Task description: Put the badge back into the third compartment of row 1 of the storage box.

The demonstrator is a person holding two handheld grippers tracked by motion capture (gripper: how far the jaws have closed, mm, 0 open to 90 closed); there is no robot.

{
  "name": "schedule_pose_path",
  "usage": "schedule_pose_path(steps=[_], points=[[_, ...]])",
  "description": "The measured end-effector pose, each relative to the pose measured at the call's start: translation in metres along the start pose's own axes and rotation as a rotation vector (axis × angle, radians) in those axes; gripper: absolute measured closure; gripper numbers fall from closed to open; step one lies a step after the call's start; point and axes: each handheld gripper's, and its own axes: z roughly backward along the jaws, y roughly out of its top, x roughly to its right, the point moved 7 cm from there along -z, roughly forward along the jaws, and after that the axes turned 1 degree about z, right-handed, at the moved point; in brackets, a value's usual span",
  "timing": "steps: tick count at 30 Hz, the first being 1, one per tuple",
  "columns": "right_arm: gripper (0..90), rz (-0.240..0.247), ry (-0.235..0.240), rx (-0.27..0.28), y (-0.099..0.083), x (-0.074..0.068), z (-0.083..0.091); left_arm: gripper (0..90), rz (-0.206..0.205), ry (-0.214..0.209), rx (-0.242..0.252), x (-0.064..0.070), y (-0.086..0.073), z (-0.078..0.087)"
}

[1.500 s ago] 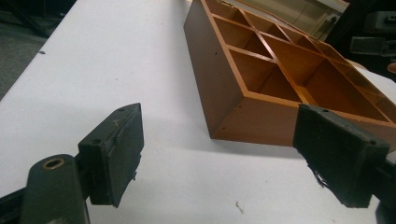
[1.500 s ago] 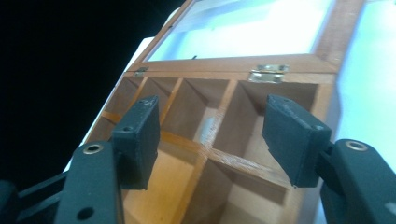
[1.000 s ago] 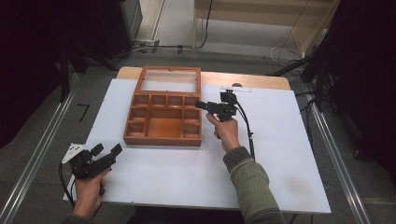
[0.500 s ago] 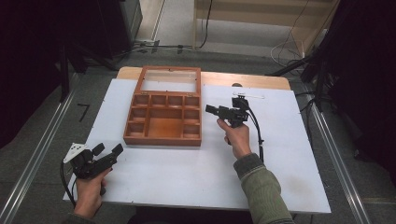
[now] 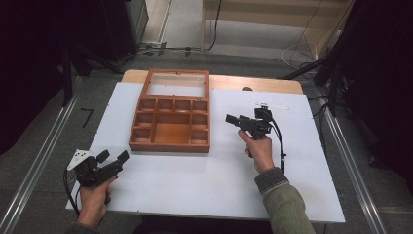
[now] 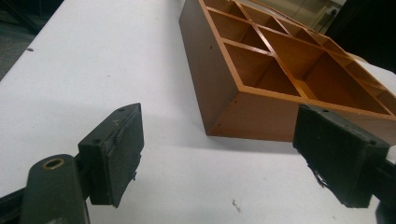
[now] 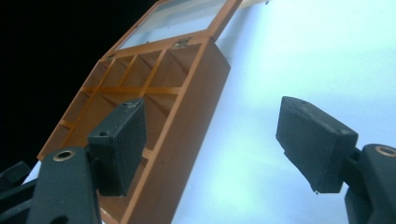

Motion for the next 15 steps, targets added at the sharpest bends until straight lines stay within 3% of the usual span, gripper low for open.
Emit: schedule_pose_path(steps=[15], points=[[21.4,-0.012,-0.011,0.027,-0.011,0.016,0.028,16.6,-0.003,0.0,-0.003,0.001,-0.001,0.0]])
